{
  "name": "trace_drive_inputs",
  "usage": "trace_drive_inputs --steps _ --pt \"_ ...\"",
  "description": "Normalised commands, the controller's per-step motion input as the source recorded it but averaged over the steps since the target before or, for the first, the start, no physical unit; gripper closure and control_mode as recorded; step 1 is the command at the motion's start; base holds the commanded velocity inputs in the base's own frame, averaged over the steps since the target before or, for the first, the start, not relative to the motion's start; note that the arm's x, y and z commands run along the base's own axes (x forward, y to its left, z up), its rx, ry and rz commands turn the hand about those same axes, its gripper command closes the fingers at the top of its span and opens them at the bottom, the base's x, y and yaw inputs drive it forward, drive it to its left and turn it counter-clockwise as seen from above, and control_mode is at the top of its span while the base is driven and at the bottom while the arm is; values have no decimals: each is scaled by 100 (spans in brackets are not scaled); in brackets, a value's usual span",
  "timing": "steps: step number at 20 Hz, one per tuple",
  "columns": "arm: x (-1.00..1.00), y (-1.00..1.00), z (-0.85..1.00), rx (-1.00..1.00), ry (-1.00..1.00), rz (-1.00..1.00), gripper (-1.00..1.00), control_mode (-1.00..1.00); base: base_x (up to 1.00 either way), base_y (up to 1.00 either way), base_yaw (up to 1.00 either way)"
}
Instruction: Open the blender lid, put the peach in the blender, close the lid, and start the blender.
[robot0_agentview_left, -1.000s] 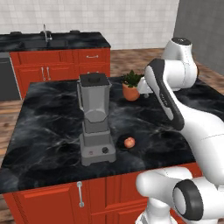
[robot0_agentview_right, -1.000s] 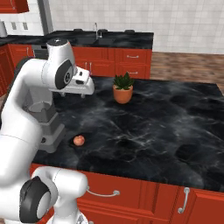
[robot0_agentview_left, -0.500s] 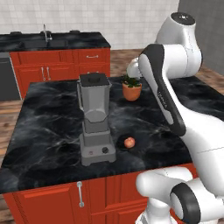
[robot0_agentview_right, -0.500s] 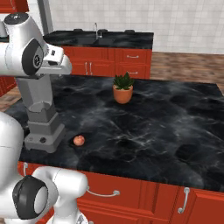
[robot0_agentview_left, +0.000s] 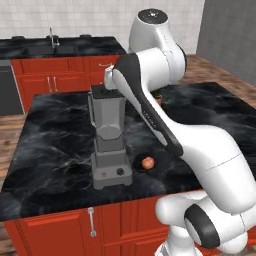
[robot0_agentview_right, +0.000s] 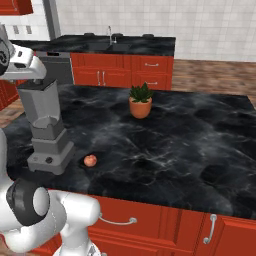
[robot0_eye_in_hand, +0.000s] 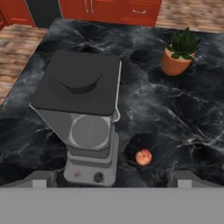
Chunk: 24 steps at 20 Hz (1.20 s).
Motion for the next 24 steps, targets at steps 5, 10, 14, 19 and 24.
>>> trace_drive_inputs --steps 5,10,14,19,24 --pt "46 59 0 -2 3 0 -100 -100 0 0 0" --pt "57 1 -9 3 4 5 -100 -100 0 0 0" --pt "49 1 -15 2 5 4 -100 -100 0 0 0" --pt "33 18 -15 0 6 0 -100 -100 0 0 0" --pt "25 16 -16 0 3 0 -100 -100 0 0 0"
